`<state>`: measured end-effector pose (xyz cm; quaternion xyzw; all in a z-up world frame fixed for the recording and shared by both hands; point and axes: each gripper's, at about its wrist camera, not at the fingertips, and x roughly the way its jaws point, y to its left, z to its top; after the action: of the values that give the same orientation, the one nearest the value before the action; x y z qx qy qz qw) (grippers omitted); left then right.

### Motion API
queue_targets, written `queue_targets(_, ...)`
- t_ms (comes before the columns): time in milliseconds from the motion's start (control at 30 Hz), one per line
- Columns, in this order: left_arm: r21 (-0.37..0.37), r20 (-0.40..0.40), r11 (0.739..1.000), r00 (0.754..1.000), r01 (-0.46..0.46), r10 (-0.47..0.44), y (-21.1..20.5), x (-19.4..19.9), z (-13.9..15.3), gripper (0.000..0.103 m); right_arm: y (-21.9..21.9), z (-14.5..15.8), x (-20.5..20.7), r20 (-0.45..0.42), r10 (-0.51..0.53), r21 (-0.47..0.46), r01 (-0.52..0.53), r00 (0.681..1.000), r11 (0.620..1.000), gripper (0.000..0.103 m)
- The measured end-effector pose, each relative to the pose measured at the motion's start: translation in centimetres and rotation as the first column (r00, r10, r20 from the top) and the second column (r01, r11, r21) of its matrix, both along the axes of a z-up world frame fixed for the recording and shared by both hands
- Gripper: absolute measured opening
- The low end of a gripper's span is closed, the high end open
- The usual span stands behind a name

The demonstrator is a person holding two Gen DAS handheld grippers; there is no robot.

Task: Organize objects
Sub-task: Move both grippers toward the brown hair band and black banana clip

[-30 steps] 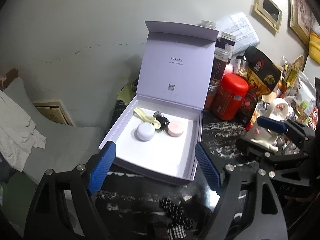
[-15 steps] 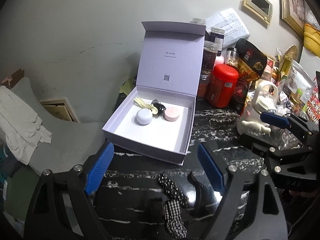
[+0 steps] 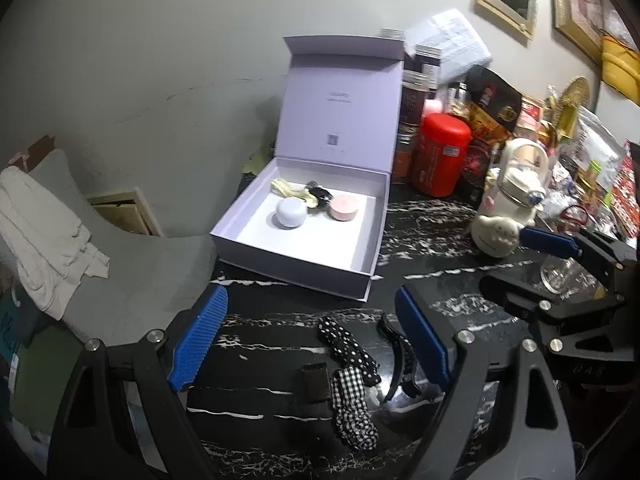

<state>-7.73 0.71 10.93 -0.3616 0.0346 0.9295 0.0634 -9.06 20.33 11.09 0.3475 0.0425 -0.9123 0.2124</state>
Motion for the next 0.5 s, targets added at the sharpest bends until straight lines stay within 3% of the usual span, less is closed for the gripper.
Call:
queue_targets(67,0.003,0.002,1.0,1.0,0.0,0.0,-0.1,0.3,-0.3,0.085,0.2,-0.2,0.2,0.022,0.025,-0.038,-0.024,0.999,0.999,0.078)
queue_targets(200,-0.008,0.006,1.0,1.0,-0.017,0.017,-0.2,0.6,-0.9,0.086,-0.1,-0.6,1.0,0.004,0.004,0.003,-0.004,1.0,1.0,0.078)
queue_targets(300,-0.039,-0.007,0.998,0.999,-0.046,0.046,-0.4,1.0,-1.4,0.086,0.0,-1.0,1.4,0.017,0.014,-0.015,-0.014,1.0,1.0,0.078)
queue_targets(500,-0.033,0.019,0.998,0.998,-0.055,0.056,-1.0,1.7,-2.9,0.086,-0.8,-2.2,2.2,0.021,0.046,0.017,-0.046,0.999,0.999,0.078)
